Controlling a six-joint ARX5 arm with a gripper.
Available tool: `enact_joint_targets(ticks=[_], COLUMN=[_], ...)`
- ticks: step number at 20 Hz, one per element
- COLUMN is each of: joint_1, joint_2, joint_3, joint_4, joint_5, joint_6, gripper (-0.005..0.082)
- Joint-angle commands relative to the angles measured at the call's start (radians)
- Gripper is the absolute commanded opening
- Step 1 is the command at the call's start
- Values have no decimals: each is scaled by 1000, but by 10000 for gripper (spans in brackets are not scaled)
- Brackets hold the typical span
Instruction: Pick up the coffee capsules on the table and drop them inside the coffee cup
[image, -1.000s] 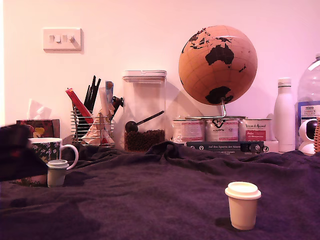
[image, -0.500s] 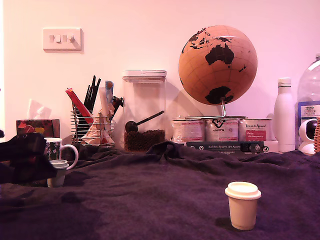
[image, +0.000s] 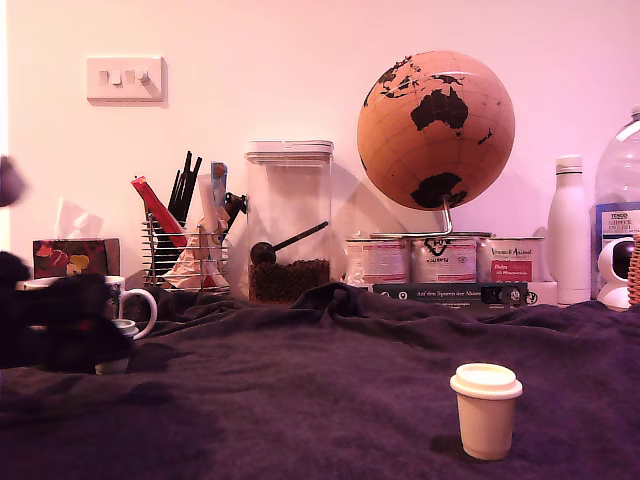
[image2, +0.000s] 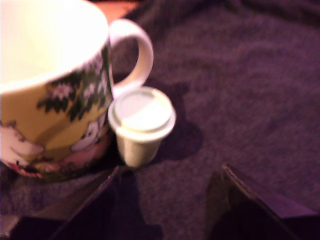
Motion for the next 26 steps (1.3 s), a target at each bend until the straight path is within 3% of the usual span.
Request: enact_joint_targets(ticks=[1,9,26], joint_1=[12,62,86], joint_2=[5,31,51], joint_3=[4,12,50], joint_4=[11,41,40], joint_5=[1,27,52], joint_6=[7,4,23], gripper=[586,586,586])
